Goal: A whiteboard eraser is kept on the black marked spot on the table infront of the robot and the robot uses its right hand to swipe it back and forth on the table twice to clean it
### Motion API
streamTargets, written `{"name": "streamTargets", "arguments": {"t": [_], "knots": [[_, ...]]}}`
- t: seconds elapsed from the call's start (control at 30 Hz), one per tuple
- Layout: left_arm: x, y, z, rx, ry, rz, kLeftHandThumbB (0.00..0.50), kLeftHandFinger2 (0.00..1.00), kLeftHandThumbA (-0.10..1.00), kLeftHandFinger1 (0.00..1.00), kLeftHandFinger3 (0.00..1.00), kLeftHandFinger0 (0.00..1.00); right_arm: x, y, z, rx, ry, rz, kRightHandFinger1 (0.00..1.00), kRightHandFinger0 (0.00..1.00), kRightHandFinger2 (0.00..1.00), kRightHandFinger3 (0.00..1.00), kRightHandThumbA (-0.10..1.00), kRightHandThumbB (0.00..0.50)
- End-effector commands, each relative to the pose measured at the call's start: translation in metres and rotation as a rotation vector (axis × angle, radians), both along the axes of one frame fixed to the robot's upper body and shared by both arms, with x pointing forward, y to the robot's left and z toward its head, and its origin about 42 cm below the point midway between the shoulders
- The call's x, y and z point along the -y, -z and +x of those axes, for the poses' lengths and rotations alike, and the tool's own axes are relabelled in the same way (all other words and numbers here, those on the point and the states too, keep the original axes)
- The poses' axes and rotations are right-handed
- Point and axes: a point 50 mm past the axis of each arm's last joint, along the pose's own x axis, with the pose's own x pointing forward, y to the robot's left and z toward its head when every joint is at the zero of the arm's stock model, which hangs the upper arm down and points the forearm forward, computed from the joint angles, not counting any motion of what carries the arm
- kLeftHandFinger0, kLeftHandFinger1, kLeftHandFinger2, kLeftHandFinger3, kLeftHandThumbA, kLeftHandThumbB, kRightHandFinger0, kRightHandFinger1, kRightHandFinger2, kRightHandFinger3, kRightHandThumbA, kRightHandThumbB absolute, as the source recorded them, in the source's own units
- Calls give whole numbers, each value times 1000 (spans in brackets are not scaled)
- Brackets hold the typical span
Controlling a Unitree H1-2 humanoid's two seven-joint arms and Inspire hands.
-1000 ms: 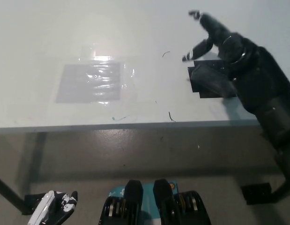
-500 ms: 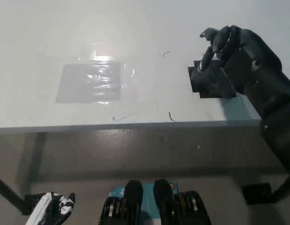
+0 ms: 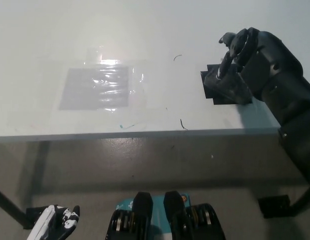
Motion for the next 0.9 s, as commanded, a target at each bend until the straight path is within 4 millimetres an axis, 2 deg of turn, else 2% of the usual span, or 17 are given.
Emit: {"name": "streamTargets", "arguments": {"t": [0.0,0.03,0.1,0.13,0.23,0.3,0.43,0.53,0.67,0.7,0.73,0.77,0.8,0.83,0.87], "knots": [[-10,-12,-2,57,17,27,274,0,364,0,0,0,3,-15,3,5,-35,57,1000,1000,1000,1000,1000,260],[-9,-11,-2,55,17,27,277,0,362,0,0,0,3,-12,3,1,-41,55,1000,1000,1000,1000,1000,251],[-8,-11,-3,50,17,30,287,0,356,0,0,0,3,-3,1,9,-5,63,1000,1000,1000,1000,1000,284],[-8,-11,-3,47,16,32,289,0,348,0,0,0,2,3,0,-2,-7,42,1000,1000,1000,1000,1000,280],[-7,-10,-5,52,18,33,287,0,325,0,0,0,1,16,-3,-50,-30,60,1000,1000,1000,1000,1000,238],[-6,-11,-5,55,20,40,293,0,304,0,0,0,2,24,-4,-51,-66,71,1000,1000,1000,1000,1000,190],[-7,-12,-4,59,25,36,299,0,266,0,0,0,6,32,-6,-58,-30,40,1000,1000,1000,1000,1000,214],[-8,-12,-3,71,30,35,306,0,253,0,0,0,12,40,-8,-39,25,-84,1000,1000,1000,1000,1000,318],[-9,-12,-3,73,30,23,311,0,248,0,0,0,17,46,-9,14,31,-201,1000,1000,1000,1000,1000,325],[-9,-12,-2,72,30,20,319,0,243,0,0,0,18,44,-8,73,49,-213,1000,956,1000,1000,843,224],[-9,-12,-2,70,30,18,321,0,242,0,0,0,18,41,-7,109,65,-201,843,708,933,1000,784,247],[-9,-12,-2,72,28,18,338,0,223,0,0,0,20,40,-6,200,55,-213,673,561,807,1000,419,166],[-9,-12,-1,73,27,16,340,0,218,0,0,0,20,39,-6,253,48,-227,595,497,746,1000,370,154],[-9,-13,-1,71,25,15,348,0,194,0,0,0,20,36,-5,279,55,-215,426,356,609,1000,303,161],[-9,-13,0,71,26,20,350,0,192,0,0,0,19,34,-4,296,62,-199,294,248,486,1000,283,152]]}}
